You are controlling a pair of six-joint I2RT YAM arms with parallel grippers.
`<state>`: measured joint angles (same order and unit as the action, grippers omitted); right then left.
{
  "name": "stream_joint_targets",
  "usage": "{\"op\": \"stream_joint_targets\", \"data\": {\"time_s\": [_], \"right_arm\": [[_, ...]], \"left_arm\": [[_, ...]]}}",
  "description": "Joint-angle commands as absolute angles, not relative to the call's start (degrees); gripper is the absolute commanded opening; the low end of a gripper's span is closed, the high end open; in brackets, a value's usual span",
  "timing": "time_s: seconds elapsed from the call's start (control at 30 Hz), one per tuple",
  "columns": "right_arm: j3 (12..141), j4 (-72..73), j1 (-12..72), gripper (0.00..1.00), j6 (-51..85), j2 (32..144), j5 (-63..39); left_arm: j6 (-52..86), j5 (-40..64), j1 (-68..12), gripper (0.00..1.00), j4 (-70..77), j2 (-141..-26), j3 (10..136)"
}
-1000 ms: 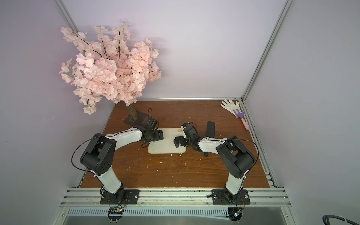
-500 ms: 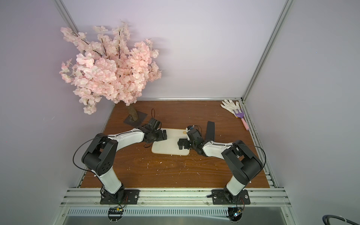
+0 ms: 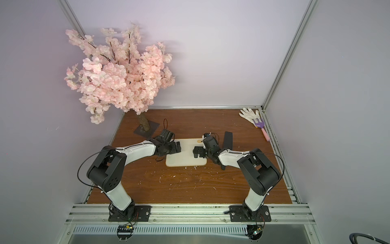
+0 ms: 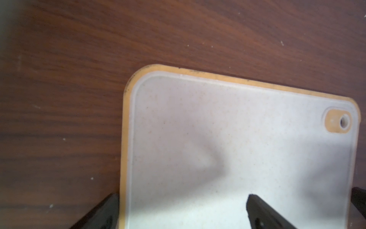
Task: Align the knife with the edge of the cutting board
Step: Move the work surface to the center of the board.
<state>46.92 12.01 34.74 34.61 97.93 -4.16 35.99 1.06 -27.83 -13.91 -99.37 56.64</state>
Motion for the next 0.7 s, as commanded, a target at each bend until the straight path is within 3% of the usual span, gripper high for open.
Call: {"op": "stream_joint_targets", "data": {"time_s": [0.0, 0.67], "right_arm": [[49.18, 14.16, 36.02, 1.0, 35.55, 97.17, -9.32], [48.87, 13.28, 35.37, 1.0, 34.97, 95.45, -9.04]], "left_arm": [[36.92, 8.02, -28.82, 1.0, -14.44, -101.1, 56.93], [35.79, 5.38, -27.8, 1.0, -15.69, -102.42, 58.14]]}}
